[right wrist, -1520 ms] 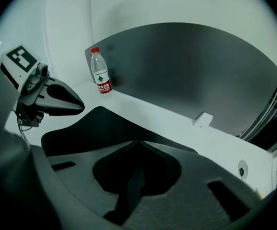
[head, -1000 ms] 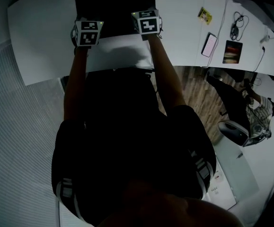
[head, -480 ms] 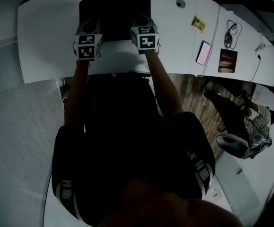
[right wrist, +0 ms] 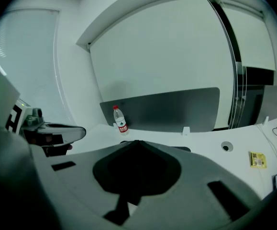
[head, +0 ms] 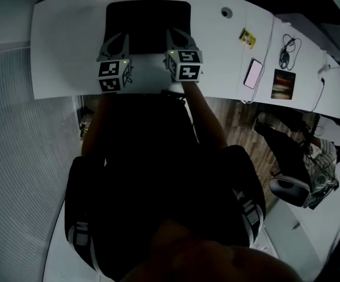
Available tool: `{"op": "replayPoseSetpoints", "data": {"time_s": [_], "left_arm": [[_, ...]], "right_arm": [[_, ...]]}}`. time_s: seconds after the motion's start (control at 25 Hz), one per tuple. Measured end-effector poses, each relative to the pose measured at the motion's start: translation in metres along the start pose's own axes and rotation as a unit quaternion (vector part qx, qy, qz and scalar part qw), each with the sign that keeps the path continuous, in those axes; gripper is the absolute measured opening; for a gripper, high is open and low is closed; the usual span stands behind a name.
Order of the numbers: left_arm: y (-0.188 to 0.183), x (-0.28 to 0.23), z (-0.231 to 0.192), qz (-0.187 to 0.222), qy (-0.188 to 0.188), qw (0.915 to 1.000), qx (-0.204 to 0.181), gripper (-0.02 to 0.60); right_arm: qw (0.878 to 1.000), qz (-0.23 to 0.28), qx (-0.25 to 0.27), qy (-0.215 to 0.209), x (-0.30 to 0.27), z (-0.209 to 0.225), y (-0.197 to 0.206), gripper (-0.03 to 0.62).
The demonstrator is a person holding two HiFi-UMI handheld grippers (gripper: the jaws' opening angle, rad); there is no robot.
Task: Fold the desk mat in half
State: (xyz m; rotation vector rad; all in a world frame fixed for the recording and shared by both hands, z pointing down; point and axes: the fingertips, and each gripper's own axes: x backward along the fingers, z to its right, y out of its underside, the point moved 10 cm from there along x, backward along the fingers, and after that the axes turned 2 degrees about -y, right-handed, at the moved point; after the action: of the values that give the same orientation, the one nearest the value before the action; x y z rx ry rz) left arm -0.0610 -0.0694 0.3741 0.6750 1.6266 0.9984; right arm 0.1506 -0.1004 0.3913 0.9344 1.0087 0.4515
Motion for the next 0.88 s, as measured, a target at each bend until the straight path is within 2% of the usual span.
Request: {"op": "replayPoseSetpoints", "data": {"time_s": [0.48,0.88], "left_arm": [[-0.019,0.049,-0.008,0.054,0.019,0.9982,0.020,0.005],[-0.014,0.063,-0.028,0.062,0.026,0.9973,0.029,0.005]], "right_arm": [[0.999,0.034,-0.026,-0.003,0.041,-0.036,-0.008,0.000],[0.999,0.044,-0.019,0.009,0.044,-0.064,-0.008,0.002]]}}
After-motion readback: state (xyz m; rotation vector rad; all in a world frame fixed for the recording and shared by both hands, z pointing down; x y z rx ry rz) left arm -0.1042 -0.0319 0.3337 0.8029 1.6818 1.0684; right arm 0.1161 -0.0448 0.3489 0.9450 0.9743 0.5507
